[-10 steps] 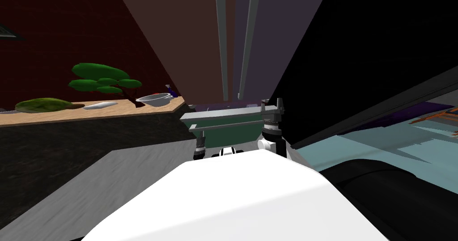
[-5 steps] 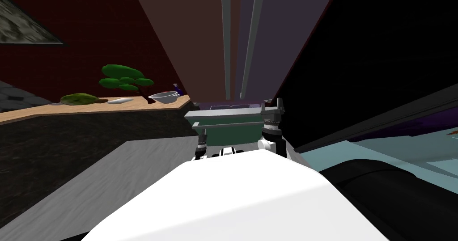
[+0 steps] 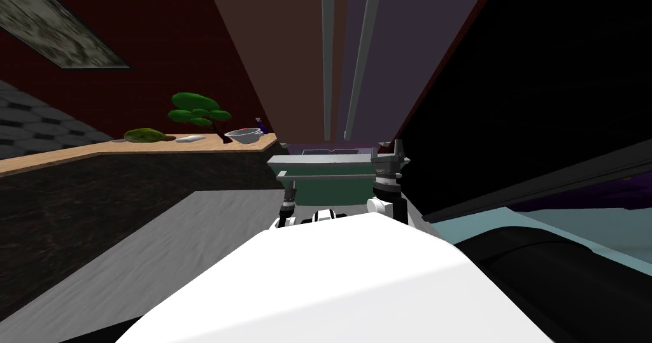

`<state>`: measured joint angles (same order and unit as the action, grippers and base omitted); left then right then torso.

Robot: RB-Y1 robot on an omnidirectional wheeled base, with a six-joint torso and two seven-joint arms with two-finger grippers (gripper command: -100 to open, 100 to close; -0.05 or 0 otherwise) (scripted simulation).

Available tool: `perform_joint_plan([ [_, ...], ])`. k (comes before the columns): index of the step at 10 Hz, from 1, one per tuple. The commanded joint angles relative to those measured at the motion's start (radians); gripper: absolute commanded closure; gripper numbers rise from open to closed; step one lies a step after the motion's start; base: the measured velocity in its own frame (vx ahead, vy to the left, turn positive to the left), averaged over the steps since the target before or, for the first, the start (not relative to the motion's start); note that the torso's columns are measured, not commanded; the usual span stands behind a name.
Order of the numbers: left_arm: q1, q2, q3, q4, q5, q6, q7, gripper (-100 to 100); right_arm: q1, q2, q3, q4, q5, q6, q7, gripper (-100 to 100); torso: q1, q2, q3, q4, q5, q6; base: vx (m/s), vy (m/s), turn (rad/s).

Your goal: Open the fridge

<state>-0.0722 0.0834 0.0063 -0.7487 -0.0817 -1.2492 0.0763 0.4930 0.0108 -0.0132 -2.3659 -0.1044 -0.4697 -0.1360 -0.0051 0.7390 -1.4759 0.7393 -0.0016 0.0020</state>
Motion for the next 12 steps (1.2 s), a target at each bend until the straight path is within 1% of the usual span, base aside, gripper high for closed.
perform_joint_plan([
  [1,-0.075,0.011,-0.012,0.085,-0.008,-0.034,0.019,100,0.000,0.000,0.000,0.000,0.000,0.000,0.000,0,0.001,0.001,0.001,-0.001,0.001,0.000,-0.074,-0.021,0.192],
  [2,-0.092,0.011,-0.012,0.117,-0.008,-0.034,0.019,100,0.000,0.000,0.000,0.000,0.000,0.000,0.000,0,0.003,0.002,0.001,0.001,0.000,-0.002,-0.061,-0.031,0.124],
  [3,-0.125,0.021,-0.018,0.147,-0.011,-0.053,0.033,100,0.000,0.000,0.000,0.000,0.000,0.000,0.000,0,0.002,0.001,0.001,0.001,0.000,-0.001,-0.080,-0.036,0.194],
  [4,-0.147,0.021,-0.018,0.184,-0.011,-0.053,0.033,100,0.000,0.000,0.000,0.000,0.000,0.000,0.000,0,0.002,0.002,0.001,0.001,0.000,-0.001,-0.084,-0.025,0.103],
  [5,-0.180,0.031,-0.024,0.216,-0.015,-0.073,0.046,100,0.000,0.000,0.000,0.000,0.000,0.000,0.000,0,0.002,0.003,0.002,0.002,0.000,-0.001,-0.099,-0.024,0.213],
  [6,-0.202,0.031,-0.024,0.250,-0.015,-0.073,0.046,100,0.000,0.000,0.000,0.000,0.000,0.000,0.000,0,0.003,0.004,0.002,0.003,-0.001,-0.003,-0.075,-0.018,0.102],
  [7,-0.233,0.041,-0.029,0.284,-0.019,-0.092,0.060,100,0.000,0.000,0.000,0.000,0.000,0.000,0.000,0,0.003,0.003,0.002,0.003,-0.001,-0.001,-0.078,-0.016,0.172],
  [8,-0.242,0.041,-0.029,0.285,-0.019,-0.092,0.060,100,0.000,0.000,0.000,0.000,0.000,0.000,0.000,0,0.003,0.004,0.002,0.005,-0.001,-0.004,-0.066,-0.026,0.090],
  [9,-0.258,0.041,-0.029,0.316,-0.019,-0.092,0.060,100,0.000,0.000,0.000,0.000,0.000,0.000,0.000,0,0.003,0.005,0.003,0.006,-0.002,-0.003,-0.026,-0.009,0.006],
  [10,-0.240,0.039,-0.031,0.304,-0.020,-0.082,0.060,100,0.000,0.000,0.000,0.000,0.000,0.000,0.000,0,0.003,0.004,0.002,0.006,-0.002,-0.002,0.000,0.000,0.000],
  [12,-0.245,0.044,-0.033,0.305,-0.022,-0.087,0.068,100,0.000,0.000,0.000,0.000,0.000,0.000,0.000,0,0.005,0.007,0.004,0.003,0.000,-0.003,-0.126,0.024,0.034],
])
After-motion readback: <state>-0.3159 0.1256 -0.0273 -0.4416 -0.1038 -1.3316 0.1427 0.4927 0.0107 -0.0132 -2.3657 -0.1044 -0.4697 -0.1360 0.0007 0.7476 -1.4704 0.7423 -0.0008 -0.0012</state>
